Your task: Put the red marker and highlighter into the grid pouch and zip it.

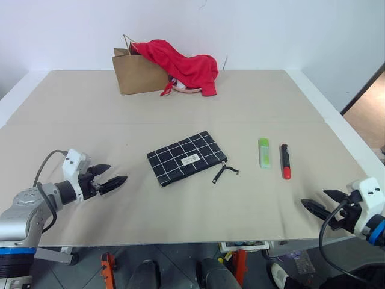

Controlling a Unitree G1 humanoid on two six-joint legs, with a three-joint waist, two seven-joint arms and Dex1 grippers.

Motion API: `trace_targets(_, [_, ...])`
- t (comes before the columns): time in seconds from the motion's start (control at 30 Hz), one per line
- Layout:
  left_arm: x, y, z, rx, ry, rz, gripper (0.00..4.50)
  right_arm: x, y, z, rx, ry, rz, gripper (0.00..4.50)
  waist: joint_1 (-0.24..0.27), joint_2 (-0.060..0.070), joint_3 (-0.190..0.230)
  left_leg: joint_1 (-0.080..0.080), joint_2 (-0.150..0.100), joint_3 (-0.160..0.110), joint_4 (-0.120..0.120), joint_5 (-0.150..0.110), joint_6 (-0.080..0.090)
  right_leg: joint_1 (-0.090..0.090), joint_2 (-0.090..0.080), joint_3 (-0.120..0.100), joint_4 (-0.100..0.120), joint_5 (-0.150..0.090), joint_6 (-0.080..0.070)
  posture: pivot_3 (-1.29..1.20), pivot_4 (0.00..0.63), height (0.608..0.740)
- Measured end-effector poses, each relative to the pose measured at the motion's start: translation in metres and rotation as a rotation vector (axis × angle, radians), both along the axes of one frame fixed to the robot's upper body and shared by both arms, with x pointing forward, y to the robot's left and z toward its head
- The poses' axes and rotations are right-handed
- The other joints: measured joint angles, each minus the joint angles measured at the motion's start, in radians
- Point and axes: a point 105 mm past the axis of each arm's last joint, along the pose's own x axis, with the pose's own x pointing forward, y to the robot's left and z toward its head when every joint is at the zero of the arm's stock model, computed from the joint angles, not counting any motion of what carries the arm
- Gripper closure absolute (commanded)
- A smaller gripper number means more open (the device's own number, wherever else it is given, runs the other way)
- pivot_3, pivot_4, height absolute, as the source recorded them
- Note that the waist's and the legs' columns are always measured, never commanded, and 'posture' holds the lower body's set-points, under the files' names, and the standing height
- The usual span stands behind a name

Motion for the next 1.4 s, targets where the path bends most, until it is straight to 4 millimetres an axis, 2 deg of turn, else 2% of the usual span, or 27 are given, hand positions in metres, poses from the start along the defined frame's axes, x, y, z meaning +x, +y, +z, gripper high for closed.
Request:
trace_targets(0.33, [-0.003, -0.005, 0.009, -0.053, -0.031, -0.066, 0.0, 0.007, -0.005, 0.003, 0.019, -0.02, -0.017, 0.19, 0.0, 0.0, 0.0, 0.0, 0.0, 0.0, 0.0, 0.0, 0.0, 0.0, 0.0, 0.0, 0.0, 0.0, 0.0, 0.0, 0.15, 0.74])
trace_targets(0.5, [-0.001, -0.008, 0.018, -0.034, -0.124, -0.154, 0.0, 0.015, -0.002, 0.012, 0.019, -0.055, -0.005, 0.19, 0.001, 0.0, 0.0, 0.0, 0.0, 0.0, 0.0, 0.0, 0.0, 0.0, 0.0, 0.0, 0.0, 0.0, 0.0, 0.0, 0.15, 0.74])
trace_targets(0.53, [-0.001, -0.009, 0.018, -0.007, -0.147, -0.174, 0.0, 0.016, -0.002, 0.013, 0.02, -0.06, -0.001, 0.56, 0.001, 0.0, 0.0, 0.0, 0.0, 0.0, 0.0, 0.0, 0.0, 0.0, 0.0, 0.0, 0.0, 0.001, 0.0, 0.0, 0.15, 0.74])
trace_targets(0.57, [-0.001, -0.009, 0.017, 0.024, -0.166, -0.19, 0.0, 0.017, -0.001, 0.014, 0.022, -0.065, 0.003, 0.7, 0.001, 0.0, 0.0, 0.0, 0.0, 0.001, 0.0, 0.0, 0.0, 0.0, 0.0, 0.0, 0.0, 0.001, 0.001, 0.0, 0.15, 0.74])
trace_targets(0.63, [-0.006, -0.017, 0.01, 0.195, -0.251, -0.308, 0.0, 0.027, 0.01, 0.026, 0.047, -0.11, 0.049, 1.43, -0.001, 0.001, 0.0, 0.001, 0.0, 0.003, 0.0, 0.0, 0.0, 0.0, 0.0, 0.003, 0.0, 0.001, 0.001, 0.0, 0.15, 0.74])
trace_targets(0.7, [-0.01, -0.026, 0.004, 0.282, -0.309, -0.401, 0.0, 0.035, 0.026, 0.038, 0.066, -0.15, 0.121, 2.6, -0.001, 0.0, 0.0, 0.001, 0.0, 0.003, 0.0, 0.0, 0.0, 0.0, 0.0, 0.003, 0.0, 0.001, 0.001, 0.0, 0.15, 0.74])
trace_targets(0.73, [-0.011, -0.027, 0.002, 0.309, -0.326, -0.425, 0.0, 0.036, 0.031, 0.04, 0.073, -0.158, 0.14, 2.78, 0.0, 0.0, 0.0, 0.001, 0.0, 0.002, 0.0, 0.0, 0.0, 0.0, 0.0, 0.003, 0.0, 0.001, 0.001, 0.0, 0.15, 0.74])
trace_targets(0.8, [-0.012, -0.031, -0.002, 0.377, -0.36, -0.478, 0.0, 0.043, 0.04, 0.045, 0.089, -0.169, 0.175, 3.87, 0.0, 0.001, 0.0, 0.0, 0.0, 0.003, 0.0, 0.0, 0.0, 0.0, 0.0, 0.003, 0.0, 0.002, 0.001, 0.0, 0.15, 0.74])
trace_targets(0.83, [-0.013, -0.04, -0.003, 0.43, -0.396, -0.542, 0.0, 0.051, 0.053, 0.051, 0.102, -0.184, 0.223, 4.38, 0.0, 0.001, 0.0, 0.0, 0.0, 0.003, 0.001, 0.0, 0.0, 0.0, 0.0, 0.004, 0.0, 0.002, 0.001, 0.0, 0.15, 0.74])
trace_targets(0.93, [-0.013, -0.056, -0.003, 0.507, -0.462, -0.634, 0.0, 0.061, 0.086, 0.064, 0.117, -0.224, 0.338, 4.46, 0.0, 0.0, 0.0, 0.0, 0.0, 0.004, 0.001, 0.0, 0.0, 0.0, 0.0, 0.005, 0.0, 0.004, 0.005, 0.0, 0.15, 0.74])
trace_targets(1.0, [-0.013, -0.061, -0.005, 0.542, -0.481, -0.664, 0.0, 0.066, 0.099, 0.064, 0.125, -0.223, 0.381, 4.46, -0.001, 0.0, 0.0, 0.0, 0.0, 0.004, 0.001, 0.0, 0.0, 0.0, 0.001, 0.005, 0.0, 0.004, 0.006, 0.0, 0.15, 0.74])
trace_targets(1.07, [-0.008, -0.071, -0.003, 0.615, -0.542, -0.71, 0.0, 0.081, 0.135, 0.065, 0.152, -0.236, 0.469, 4.46, -0.004, 0.001, 0.0, 0.0, 0.001, 0.005, 0.001, 0.0, 0.001, -0.001, 0.001, 0.005, 0.0, 0.006, 0.006, 0.0, 0.15, 0.74])
trace_targets(1.13, [-0.004, -0.081, 0.0, 0.657, -0.592, -0.74, 0.0, 0.094, 0.162, 0.065, 0.142, -0.239, 0.52, 4.46, -0.002, 0.001, 0.0, 0.0, 0.001, 0.005, 0.001, 0.0, 0.001, -0.001, 0.002, 0.005, 0.001, 0.006, 0.006, 0.0, 0.15, 0.74])
trace_targets(1.23, [-0.001, -0.088, 0.001, 0.67, -0.625, -0.749, 0.0, 0.106, 0.173, 0.061, 0.1, -0.221, 0.533, 4.46, 0.003, 0.001, 0.0, -0.001, 0.0, 0.005, 0.002, 0.0, 0.001, -0.002, 0.001, 0.005, 0.001, 0.006, 0.007, 0.0, 0.15, 0.74])
trace_targets(1.3, [0.003, -0.094, 0.003, 0.671, -0.645, -0.745, 0.0, 0.115, 0.188, 0.057, 0.059, -0.209, 0.573, 4.46, 0.003, 0.001, 0.0, -0.002, 0.0, 0.005, 0.002, 0.0, 0.002, -0.002, 0.0, 0.006, 0.001, 0.006, 0.007, 0.0, 0.15, 0.74])
trace_targets(1.33, [0.006, -0.103, 0.006, 0.673, -0.665, -0.75, 0.0, 0.12, 0.205, 0.051, 0.011, -0.194, 0.628, 4.46, 0.003, 0.001, 0.0, -0.004, 0.0, 0.005, 0.003, 0.0, 0.002, -0.003, 0.001, 0.005, 0.001, 0.006, 0.007, 0.0, 0.15, 0.74])
trace_targets(1.4, [0.006, -0.102, 0.005, 0.676, -0.663, -0.748, 0.0, 0.12, 0.207, 0.047, -0.004, -0.184, 0.636, 4.46, 0.003, 0.001, 0.0, -0.004, 0.0, 0.005, 0.003, 0.0, 0.002, -0.004, 0.001, 0.005, 0.001, 0.006, 0.006, 0.0, 0.15, 0.74])
